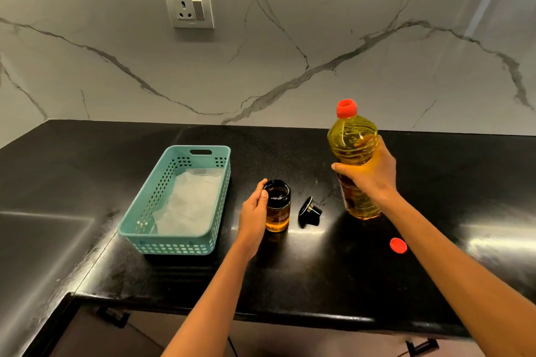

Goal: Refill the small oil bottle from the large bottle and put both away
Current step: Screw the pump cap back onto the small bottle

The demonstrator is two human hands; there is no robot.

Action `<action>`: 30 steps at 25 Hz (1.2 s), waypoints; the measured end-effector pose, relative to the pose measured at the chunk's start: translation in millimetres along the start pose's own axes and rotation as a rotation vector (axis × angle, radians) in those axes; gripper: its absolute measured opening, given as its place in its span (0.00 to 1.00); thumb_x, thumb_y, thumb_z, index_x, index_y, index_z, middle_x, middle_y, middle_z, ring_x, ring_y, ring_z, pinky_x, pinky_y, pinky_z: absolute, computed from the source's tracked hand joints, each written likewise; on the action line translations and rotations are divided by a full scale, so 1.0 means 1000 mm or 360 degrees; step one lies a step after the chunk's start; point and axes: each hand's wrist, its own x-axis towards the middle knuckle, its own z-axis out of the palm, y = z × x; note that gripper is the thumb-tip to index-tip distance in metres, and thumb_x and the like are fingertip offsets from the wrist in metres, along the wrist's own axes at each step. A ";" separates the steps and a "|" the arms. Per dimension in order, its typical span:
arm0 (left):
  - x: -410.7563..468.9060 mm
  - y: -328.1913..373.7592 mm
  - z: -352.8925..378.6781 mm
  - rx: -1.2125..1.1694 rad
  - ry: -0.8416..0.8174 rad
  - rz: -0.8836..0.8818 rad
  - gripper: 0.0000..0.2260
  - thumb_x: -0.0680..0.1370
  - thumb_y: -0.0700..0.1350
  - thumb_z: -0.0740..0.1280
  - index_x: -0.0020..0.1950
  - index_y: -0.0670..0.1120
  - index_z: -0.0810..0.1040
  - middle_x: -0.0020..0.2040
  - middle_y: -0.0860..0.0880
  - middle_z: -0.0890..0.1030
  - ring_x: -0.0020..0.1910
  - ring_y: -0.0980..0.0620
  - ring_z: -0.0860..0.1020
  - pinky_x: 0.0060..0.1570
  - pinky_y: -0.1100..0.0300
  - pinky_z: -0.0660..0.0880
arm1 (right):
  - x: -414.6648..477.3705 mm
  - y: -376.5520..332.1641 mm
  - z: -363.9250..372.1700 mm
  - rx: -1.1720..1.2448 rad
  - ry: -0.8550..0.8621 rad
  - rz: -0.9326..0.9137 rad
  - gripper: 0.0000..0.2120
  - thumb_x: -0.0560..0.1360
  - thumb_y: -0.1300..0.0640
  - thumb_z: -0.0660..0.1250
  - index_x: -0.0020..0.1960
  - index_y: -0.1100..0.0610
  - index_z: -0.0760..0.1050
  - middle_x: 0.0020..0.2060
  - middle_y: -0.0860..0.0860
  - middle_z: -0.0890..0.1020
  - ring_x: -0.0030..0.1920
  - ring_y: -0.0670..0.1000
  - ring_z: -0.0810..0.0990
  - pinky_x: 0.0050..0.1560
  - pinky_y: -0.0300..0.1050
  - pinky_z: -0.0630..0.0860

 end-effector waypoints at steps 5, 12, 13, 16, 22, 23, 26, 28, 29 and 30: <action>-0.001 0.001 0.000 0.0003 0.0007 0.0009 0.17 0.82 0.43 0.54 0.71 0.46 0.64 0.69 0.47 0.70 0.63 0.58 0.67 0.60 0.66 0.63 | -0.002 0.018 -0.007 0.0287 0.0007 0.0382 0.36 0.57 0.52 0.80 0.62 0.53 0.70 0.56 0.51 0.78 0.58 0.51 0.76 0.62 0.53 0.72; -0.004 0.004 0.000 0.0034 0.0008 0.0028 0.18 0.82 0.43 0.54 0.72 0.46 0.64 0.70 0.49 0.69 0.62 0.61 0.64 0.61 0.67 0.61 | -0.018 0.026 -0.018 0.0280 0.0112 0.0390 0.35 0.60 0.55 0.80 0.63 0.54 0.68 0.58 0.51 0.77 0.56 0.46 0.73 0.58 0.43 0.69; -0.004 0.004 0.000 0.0036 0.0014 0.0036 0.18 0.82 0.43 0.54 0.72 0.46 0.64 0.70 0.49 0.68 0.63 0.61 0.64 0.61 0.67 0.60 | -0.021 0.027 -0.020 0.0316 0.0151 0.0416 0.36 0.60 0.55 0.80 0.63 0.54 0.68 0.57 0.51 0.77 0.55 0.46 0.73 0.58 0.44 0.69; -0.003 0.002 0.002 0.0020 0.0034 0.0030 0.18 0.82 0.43 0.54 0.72 0.47 0.64 0.70 0.49 0.68 0.62 0.61 0.64 0.61 0.66 0.60 | -0.028 0.031 -0.025 0.0408 0.0174 0.0457 0.38 0.59 0.54 0.80 0.65 0.53 0.66 0.57 0.49 0.76 0.56 0.46 0.73 0.60 0.46 0.70; -0.003 0.001 0.004 -0.0021 0.0056 0.0016 0.17 0.82 0.43 0.54 0.71 0.47 0.65 0.69 0.48 0.70 0.62 0.60 0.66 0.59 0.65 0.62 | -0.032 0.035 -0.029 0.0424 0.0069 0.0449 0.42 0.60 0.52 0.79 0.67 0.53 0.62 0.60 0.48 0.73 0.57 0.45 0.71 0.60 0.44 0.68; -0.004 0.001 0.004 -0.0023 0.0058 0.0014 0.17 0.82 0.43 0.54 0.71 0.47 0.65 0.68 0.48 0.71 0.62 0.60 0.67 0.59 0.65 0.62 | -0.033 0.035 -0.030 0.0419 0.0066 0.0445 0.42 0.59 0.51 0.79 0.67 0.53 0.62 0.60 0.48 0.73 0.57 0.45 0.71 0.61 0.45 0.69; -0.003 0.001 0.004 -0.0024 0.0058 0.0015 0.17 0.82 0.43 0.54 0.71 0.47 0.65 0.68 0.49 0.71 0.62 0.60 0.67 0.60 0.65 0.62 | -0.040 0.036 -0.032 0.0347 0.0160 0.0379 0.45 0.59 0.48 0.79 0.69 0.53 0.60 0.63 0.49 0.71 0.61 0.46 0.70 0.65 0.49 0.69; -0.003 0.001 0.004 -0.0027 0.0063 0.0015 0.17 0.82 0.43 0.54 0.71 0.47 0.65 0.67 0.50 0.71 0.62 0.60 0.67 0.59 0.65 0.62 | -0.050 0.028 -0.030 0.0196 0.0360 0.0158 0.48 0.60 0.46 0.77 0.72 0.57 0.56 0.68 0.52 0.65 0.68 0.47 0.65 0.69 0.48 0.64; -0.003 0.001 0.004 -0.0031 0.0060 0.0019 0.17 0.82 0.43 0.54 0.71 0.47 0.65 0.66 0.51 0.72 0.62 0.60 0.67 0.58 0.66 0.63 | -0.056 0.023 -0.028 0.0100 0.0491 -0.0031 0.47 0.61 0.46 0.76 0.72 0.59 0.56 0.70 0.54 0.62 0.71 0.49 0.61 0.71 0.48 0.61; -0.003 0.000 0.005 -0.0038 0.0059 0.0022 0.17 0.82 0.43 0.54 0.71 0.47 0.65 0.65 0.52 0.72 0.61 0.60 0.68 0.58 0.66 0.63 | -0.061 0.019 -0.024 -0.0013 0.0621 -0.0275 0.44 0.64 0.48 0.76 0.71 0.61 0.57 0.70 0.57 0.61 0.72 0.52 0.58 0.72 0.49 0.59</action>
